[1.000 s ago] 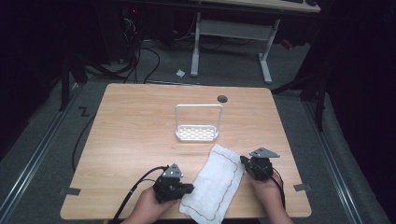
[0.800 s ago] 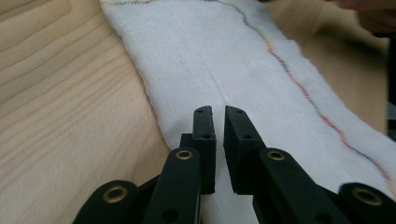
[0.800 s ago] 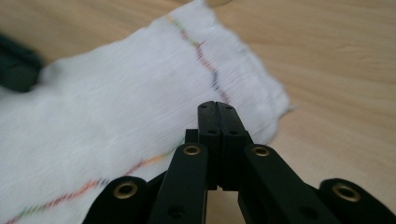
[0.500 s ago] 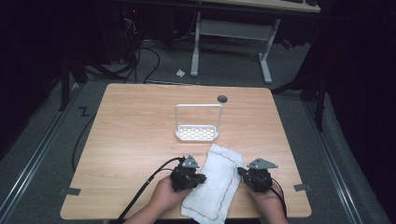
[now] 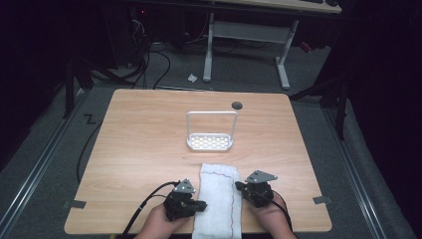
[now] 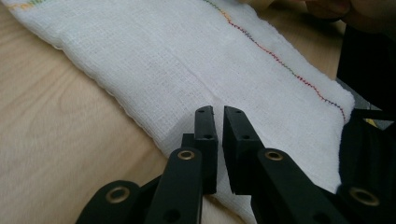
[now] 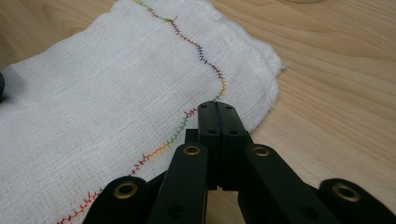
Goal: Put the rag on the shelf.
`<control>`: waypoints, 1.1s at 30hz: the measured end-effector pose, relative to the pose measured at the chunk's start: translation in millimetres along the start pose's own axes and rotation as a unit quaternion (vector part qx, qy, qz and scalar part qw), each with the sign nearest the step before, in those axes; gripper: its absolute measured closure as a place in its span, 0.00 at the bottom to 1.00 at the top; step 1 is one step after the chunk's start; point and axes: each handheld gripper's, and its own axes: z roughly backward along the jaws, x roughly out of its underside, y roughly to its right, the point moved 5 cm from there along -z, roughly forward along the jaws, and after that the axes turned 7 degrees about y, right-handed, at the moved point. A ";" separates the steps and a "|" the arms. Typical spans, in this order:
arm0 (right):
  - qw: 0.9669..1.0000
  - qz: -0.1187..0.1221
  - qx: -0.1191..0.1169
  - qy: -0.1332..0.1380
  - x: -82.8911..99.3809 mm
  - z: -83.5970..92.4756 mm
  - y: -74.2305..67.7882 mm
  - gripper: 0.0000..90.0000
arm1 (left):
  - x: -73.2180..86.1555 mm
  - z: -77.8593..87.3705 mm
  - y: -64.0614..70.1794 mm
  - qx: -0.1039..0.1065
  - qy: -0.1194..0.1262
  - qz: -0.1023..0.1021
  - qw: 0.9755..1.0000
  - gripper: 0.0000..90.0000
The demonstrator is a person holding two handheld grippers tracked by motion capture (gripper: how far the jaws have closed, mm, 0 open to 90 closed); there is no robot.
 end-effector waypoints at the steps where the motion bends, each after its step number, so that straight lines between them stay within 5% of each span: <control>1: 1.000 0.000 0.000 0.000 0.0 0.0 0.0 1.00 | 0.0 0.0 0.0 0.000 0.000 0.000 1.000 0.93; 4: 1.000 0.019 -0.006 -0.003 -0.8 -1.1 -9.1 1.00 | 2.9 7.3 -1.8 0.002 0.005 0.003 1.000 0.89; 9: 1.000 0.013 -0.012 0.000 -0.3 -1.0 -7.6 1.00 | -13.1 15.1 -25.7 -0.033 0.049 0.028 0.998 0.79; 11: 1.000 0.016 -0.011 0.000 -0.3 -1.2 -8.2 1.00 | -26.7 13.0 -46.9 -0.076 0.078 0.048 0.993 0.73; 14: 1.000 0.016 -0.011 0.001 0.0 -1.0 -8.0 1.00 | -36.4 5.1 -62.9 -0.104 0.092 0.061 0.988 0.66; 19: 1.000 0.020 -0.009 0.001 -0.2 -0.8 -8.7 1.00 | -46.1 -16.9 -75.6 -0.142 0.080 0.060 0.985 0.61; 23: 1.000 0.015 -0.011 0.013 -2.8 1.1 -7.7 1.00 | -47.4 -21.3 -80.4 -0.150 0.091 0.074 0.982 0.66; 28: 1.000 0.004 -0.005 0.023 -9.1 1.4 -2.9 0.99 | -45.7 -24.1 -78.0 -0.146 0.088 0.058 0.984 0.82; 33: 0.999 -0.025 -0.006 0.025 -19.0 -9.5 4.9 0.79 | -45.5 -25.1 -77.9 -0.132 0.086 0.064 0.985 0.94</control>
